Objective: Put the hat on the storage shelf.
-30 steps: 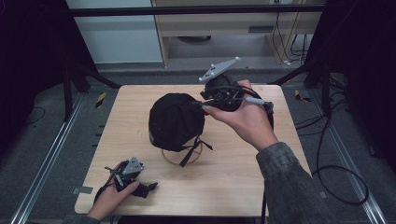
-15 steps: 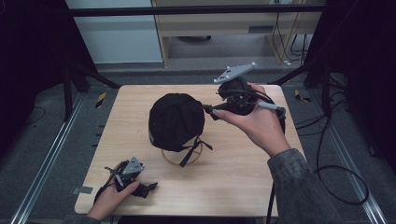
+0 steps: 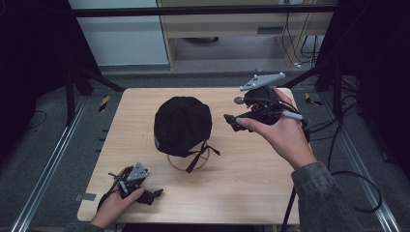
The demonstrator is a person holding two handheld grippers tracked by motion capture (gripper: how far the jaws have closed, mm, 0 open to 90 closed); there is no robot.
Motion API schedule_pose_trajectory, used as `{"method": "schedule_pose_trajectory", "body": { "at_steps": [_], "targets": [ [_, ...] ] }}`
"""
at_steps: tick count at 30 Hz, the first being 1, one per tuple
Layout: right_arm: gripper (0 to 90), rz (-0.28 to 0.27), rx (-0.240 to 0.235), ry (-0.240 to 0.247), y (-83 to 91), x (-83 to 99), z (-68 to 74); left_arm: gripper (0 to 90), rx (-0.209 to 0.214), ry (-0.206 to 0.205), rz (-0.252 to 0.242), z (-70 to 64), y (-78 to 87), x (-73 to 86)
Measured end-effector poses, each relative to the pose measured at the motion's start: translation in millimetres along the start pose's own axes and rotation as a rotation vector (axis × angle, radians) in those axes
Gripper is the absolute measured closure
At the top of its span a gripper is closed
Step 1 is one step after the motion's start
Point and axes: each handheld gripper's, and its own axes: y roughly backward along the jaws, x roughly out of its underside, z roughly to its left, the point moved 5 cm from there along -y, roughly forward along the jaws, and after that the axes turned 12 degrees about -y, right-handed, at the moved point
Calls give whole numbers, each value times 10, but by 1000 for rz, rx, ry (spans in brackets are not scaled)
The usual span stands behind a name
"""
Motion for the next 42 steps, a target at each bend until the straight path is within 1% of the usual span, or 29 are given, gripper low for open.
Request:
{"method": "schedule_pose_trajectory", "body": {
  "at_steps": [1, 2, 3, 4, 5, 7, 8, 9, 12, 14, 17, 19, 20, 21, 28, 36, 42],
  "targets": [
    [61, -5, 11, 5, 0, 21, -27, 0, 0, 0, 0, 0, 0, 0],
    [61, -5, 11, 5, 0, 21, -27, 0, 0, 0, 0, 0, 0, 0],
    [62, -11, 22, 5, 8, 69, -81, 0, 0, 0, 0, -1, 0, 0],
    [62, -11, 22, 5, 8, 69, -81, 0, 0, 0, 0, -1, 0, 0],
    [62, -11, 31, -8, 11, 119, -140, 0, 0, 0, 0, -1, 1, 1],
    [54, -9, 29, -18, 7, 201, -223, 0, -1, 0, -2, -1, -1, 0],
    [54, -9, 29, -18, 7, 201, -223, 0, -1, 0, -2, -1, -1, 0],
    [62, 4, 45, -35, -6, 286, -316, 0, -1, 0, -1, -1, -1, 0],
    [67, 14, 73, -56, -26, 402, -451, 0, -2, 0, -1, -1, -1, 0],
    [69, 20, 89, -73, -34, 490, -537, 0, -1, 0, -1, -1, 0, 1],
    [62, 33, 104, -91, -46, 600, -612, 0, -2, 0, -2, -1, -1, 1],
    [63, 38, 108, -94, -50, 656, -638, 0, -2, 0, -2, -1, -1, 1],
    [63, 38, 108, -94, -50, 656, -638, 0, -2, 0, -2, -1, -1, 1],
    [63, 40, 107, -103, -61, 726, -660, 0, -2, 2, -2, -3, -1, 1],
    [79, 60, 114, -122, -164, 958, -689, 0, -1, 0, 1, -3, 1, 3],
    [101, 102, 109, -157, -375, 1324, -694, 0, -1, 0, 1, -3, 1, 3],
    [103, 145, 103, -182, -595, 1653, -682, 0, -1, 0, 1, -3, 2, 3]
  ]
}}
